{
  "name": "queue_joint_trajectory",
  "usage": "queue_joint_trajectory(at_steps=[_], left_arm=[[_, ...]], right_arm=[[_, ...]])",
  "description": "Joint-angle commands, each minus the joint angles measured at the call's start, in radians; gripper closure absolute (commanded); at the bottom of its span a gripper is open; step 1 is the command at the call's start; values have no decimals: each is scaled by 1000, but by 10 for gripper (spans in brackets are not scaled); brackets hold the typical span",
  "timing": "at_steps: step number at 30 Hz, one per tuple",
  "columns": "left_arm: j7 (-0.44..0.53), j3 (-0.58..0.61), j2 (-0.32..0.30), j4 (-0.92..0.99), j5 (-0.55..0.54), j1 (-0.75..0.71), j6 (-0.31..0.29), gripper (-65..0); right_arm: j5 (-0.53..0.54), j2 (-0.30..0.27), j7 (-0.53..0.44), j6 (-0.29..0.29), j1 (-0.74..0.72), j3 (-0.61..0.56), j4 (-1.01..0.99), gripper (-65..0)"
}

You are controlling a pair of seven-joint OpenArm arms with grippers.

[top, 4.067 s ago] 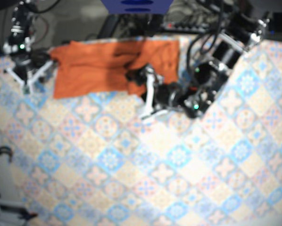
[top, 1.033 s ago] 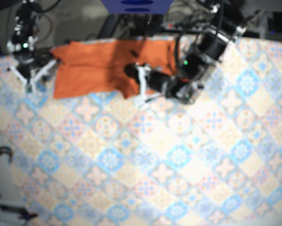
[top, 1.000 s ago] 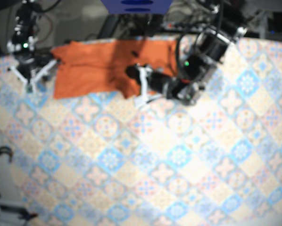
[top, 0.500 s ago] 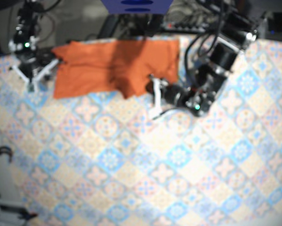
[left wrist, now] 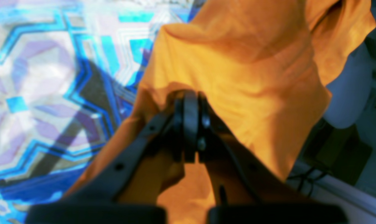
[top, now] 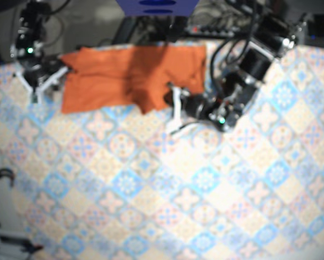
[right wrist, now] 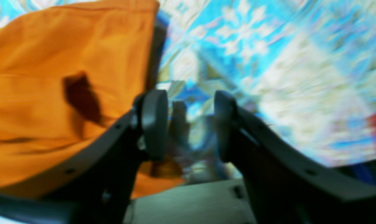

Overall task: Fold the T-shirt properly
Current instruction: 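Move the right gripper to the strip's other end and grasp it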

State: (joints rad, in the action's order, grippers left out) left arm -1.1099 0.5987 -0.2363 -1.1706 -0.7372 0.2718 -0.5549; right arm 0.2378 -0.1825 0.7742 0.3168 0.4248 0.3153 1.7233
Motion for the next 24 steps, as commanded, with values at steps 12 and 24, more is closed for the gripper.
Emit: queue_joint_trajectory(at_steps=[12,24], left_arm=[[7,-9,-48,-18,-14,22,-6,0],[7,-9,-51,-18,-15,22,-6,0]], right_arm=[[581,-101,198,8,-43,227,-96,-415],[1046,-170,328,72,-122,242,-451,-417]])
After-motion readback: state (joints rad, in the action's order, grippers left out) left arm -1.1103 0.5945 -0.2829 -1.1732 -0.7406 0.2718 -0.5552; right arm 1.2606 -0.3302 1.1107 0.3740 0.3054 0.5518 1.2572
